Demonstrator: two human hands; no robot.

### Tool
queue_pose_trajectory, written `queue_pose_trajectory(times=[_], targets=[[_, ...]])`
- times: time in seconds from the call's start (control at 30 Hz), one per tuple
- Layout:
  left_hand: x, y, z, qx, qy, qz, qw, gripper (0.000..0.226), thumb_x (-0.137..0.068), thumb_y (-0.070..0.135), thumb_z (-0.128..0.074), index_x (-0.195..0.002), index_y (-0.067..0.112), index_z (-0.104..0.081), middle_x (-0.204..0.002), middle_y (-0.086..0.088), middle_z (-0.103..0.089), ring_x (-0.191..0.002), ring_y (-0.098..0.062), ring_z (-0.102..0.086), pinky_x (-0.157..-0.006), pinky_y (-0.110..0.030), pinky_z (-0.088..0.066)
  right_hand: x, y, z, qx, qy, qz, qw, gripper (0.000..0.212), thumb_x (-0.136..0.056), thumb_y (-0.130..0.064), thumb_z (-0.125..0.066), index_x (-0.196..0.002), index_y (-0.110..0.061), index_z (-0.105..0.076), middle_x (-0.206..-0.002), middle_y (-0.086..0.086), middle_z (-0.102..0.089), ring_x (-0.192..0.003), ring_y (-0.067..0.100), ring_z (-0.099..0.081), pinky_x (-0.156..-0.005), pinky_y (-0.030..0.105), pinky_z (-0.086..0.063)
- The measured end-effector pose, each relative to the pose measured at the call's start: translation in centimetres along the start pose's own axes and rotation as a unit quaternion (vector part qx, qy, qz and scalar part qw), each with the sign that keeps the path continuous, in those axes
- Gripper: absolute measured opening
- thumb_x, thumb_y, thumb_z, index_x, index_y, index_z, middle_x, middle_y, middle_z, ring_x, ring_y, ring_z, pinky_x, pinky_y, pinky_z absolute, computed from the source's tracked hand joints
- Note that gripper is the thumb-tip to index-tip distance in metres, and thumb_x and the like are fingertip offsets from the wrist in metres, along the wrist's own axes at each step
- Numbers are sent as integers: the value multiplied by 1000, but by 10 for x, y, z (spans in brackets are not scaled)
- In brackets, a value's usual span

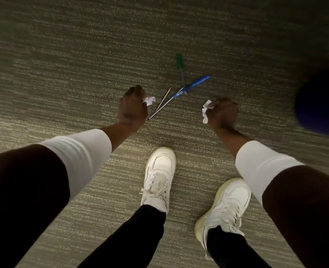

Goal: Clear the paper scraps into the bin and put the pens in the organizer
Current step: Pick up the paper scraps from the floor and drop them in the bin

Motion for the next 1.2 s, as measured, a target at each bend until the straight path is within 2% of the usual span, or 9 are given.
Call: queue_pose_trajectory(times=[0.17, 0.27, 0.37, 0.5, 0.67, 0.83, 1.0, 1.1, 1.2], targets=[[14, 59, 5, 14, -13, -2, 1000, 18, -88, -2, -66, -103, 8, -66, -108, -15, -72, -95, -35, -70, -75, -35, -47, 39, 19, 49, -57, 3, -37, 998, 18, -81, -2, -73, -73, -16, -81, -68, 6, -79, -43, 0, -67, -41, 7, -42], [32, 108, 7, 45, -33, -29, 998, 14, -87, 2, -66, -98, 10, -64, -102, -11, -72, -90, -32, -70, -75, -36, -51, 62, 24, 92, -117, 28, -52, 991, 15, -83, 2, -73, -75, -8, -81, -69, 4, -78, -55, 9, -75, -50, 13, -50], [53, 163, 15, 103, -29, -54, 993, 11, -84, 8, -68, -93, 14, -64, -87, -2, -71, -77, -22, -67, -73, -34, -56, 86, 22, 150, -85, 84, -28, 992, 14, -77, 1, -79, -79, -12, -84, -67, -14, -73, -61, -20, -65, -58, -3, -39], [74, 238, 23, 143, -36, -80, 986, 13, -80, 12, -75, -87, 13, -64, -71, 1, -68, -67, -20, -65, -67, -31, -54, 108, 22, 205, -49, 103, -41, 993, 12, -80, -11, -82, -89, -18, -85, -93, 4, -82, -81, 18, -78, -81, 21, -55], [86, 319, 30, 164, -79, -80, 980, 22, -79, 26, -84, -86, 22, -63, -64, 10, -61, -61, -14, -62, -59, -26, -49, 118, 14, 268, -64, 125, -49, 989, 11, -82, -19, -86, -92, -16, -84, -91, 7, -81, -77, 25, -77, -85, 39, -61], [95, 392, 49, 191, -96, -100, 972, 16, -76, 22, -80, -84, 24, -66, -64, 12, -63, -65, -14, -66, -65, -27, -57, 123, 13, 337, -98, 177, -59, 978, 12, -81, -19, -89, -91, -15, -83, -75, 4, -79, -64, 18, -75, -82, 35, -62], [107, 461, 47, 180, -157, -125, 963, 14, -87, 10, -79, -99, 18, -80, -91, 4, -80, -79, -11, -73, -83, -31, -65, 119, 37, 396, -119, 222, -109, 962, 17, -79, -21, -92, -93, -15, -85, -78, 3, -81, -57, 2, -66, -63, 7, -51], [114, 493, 41, 171, -171, -112, 964, 18, -87, 8, -75, -102, 17, -80, -96, -1, -81, -86, -18, -76, -85, -32, -64, 113, 60, 417, -138, 226, -154, 952, 22, -77, -22, -92, -95, -14, -85, -84, 7, -82, -73, 21, -77, -77, 37, -66], [120, 519, 33, 172, -168, -104, 965, 19, -85, 7, -73, -101, 16, -79, -98, -5, -81, -89, -23, -76, -83, -34, -64, 106, 80, 431, -131, 226, -194, 946, 26, -73, -27, -93, -95, -15, -85, -87, 7, -83, -82, 26, -79, -84, 46, -65]])
Point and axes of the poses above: each hand's wrist, its own x-axis away from the middle knuckle, its own z-axis out of the back of the hand, y = z × x, the point moved 8 cm from there along -x, towards the middle knuckle
